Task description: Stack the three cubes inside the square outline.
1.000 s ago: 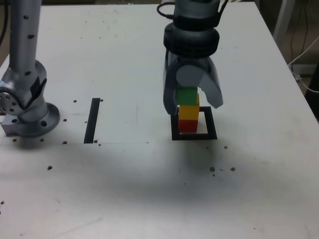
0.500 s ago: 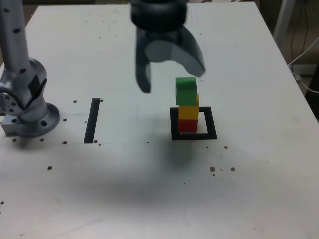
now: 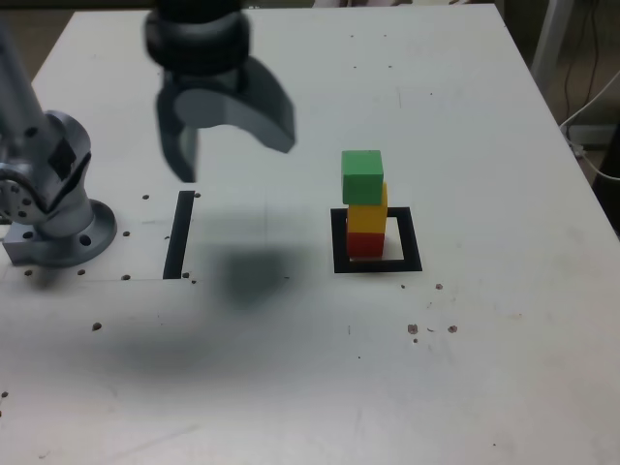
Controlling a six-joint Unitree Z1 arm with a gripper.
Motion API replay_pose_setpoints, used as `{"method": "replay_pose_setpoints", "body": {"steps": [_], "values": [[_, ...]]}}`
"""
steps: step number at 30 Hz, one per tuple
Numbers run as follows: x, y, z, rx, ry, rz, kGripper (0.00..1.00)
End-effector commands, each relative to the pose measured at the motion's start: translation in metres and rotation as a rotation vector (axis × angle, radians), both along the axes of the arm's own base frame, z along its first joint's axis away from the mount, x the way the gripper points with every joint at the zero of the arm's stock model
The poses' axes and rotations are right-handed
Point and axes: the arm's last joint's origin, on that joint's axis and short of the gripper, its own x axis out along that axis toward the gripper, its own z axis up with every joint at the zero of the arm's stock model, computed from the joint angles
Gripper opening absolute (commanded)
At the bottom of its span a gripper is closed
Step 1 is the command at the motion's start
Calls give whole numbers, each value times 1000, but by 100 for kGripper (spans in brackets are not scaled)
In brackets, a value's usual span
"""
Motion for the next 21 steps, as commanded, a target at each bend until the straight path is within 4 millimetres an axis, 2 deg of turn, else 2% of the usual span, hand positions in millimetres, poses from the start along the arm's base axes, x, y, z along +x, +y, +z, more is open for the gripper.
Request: {"method": "replay_pose_setpoints", "body": {"steps": [1, 6, 10, 15, 21], "values": [[-17, 3, -9, 0, 3, 5, 99], [-44, 7, -27, 1, 12, 16, 99], [-57, 9, -43, -4, 32, 21, 99], [-65, 10, -60, -13, 41, 28, 99], [-66, 10, -67, -17, 32, 29, 99]]}}
